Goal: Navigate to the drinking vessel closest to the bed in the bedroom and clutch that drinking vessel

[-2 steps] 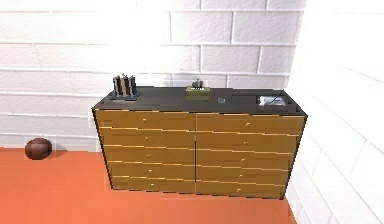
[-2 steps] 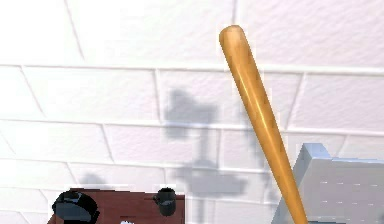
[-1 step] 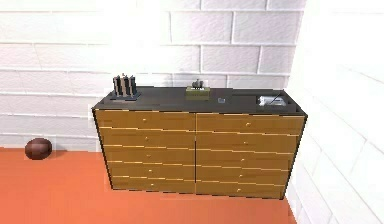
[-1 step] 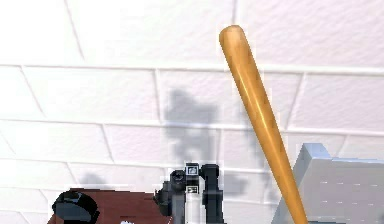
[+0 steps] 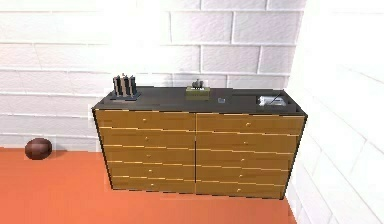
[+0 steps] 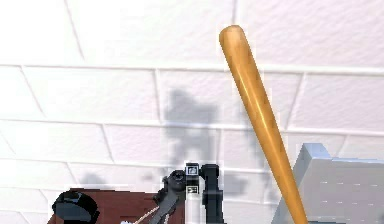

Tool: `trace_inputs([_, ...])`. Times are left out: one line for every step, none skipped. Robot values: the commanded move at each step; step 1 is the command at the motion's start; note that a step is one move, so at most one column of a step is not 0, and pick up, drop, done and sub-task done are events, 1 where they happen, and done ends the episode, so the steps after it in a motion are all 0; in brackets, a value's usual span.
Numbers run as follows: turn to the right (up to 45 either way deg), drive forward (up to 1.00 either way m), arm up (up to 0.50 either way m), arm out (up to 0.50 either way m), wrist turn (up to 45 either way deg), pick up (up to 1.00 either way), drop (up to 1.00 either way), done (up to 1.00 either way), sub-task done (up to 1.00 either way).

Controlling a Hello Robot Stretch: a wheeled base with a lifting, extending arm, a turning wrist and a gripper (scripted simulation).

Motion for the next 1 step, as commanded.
trace_inputs([0.0,0.0,0.0,0.0,45.0,0.0,0.0,0.0,0.0])
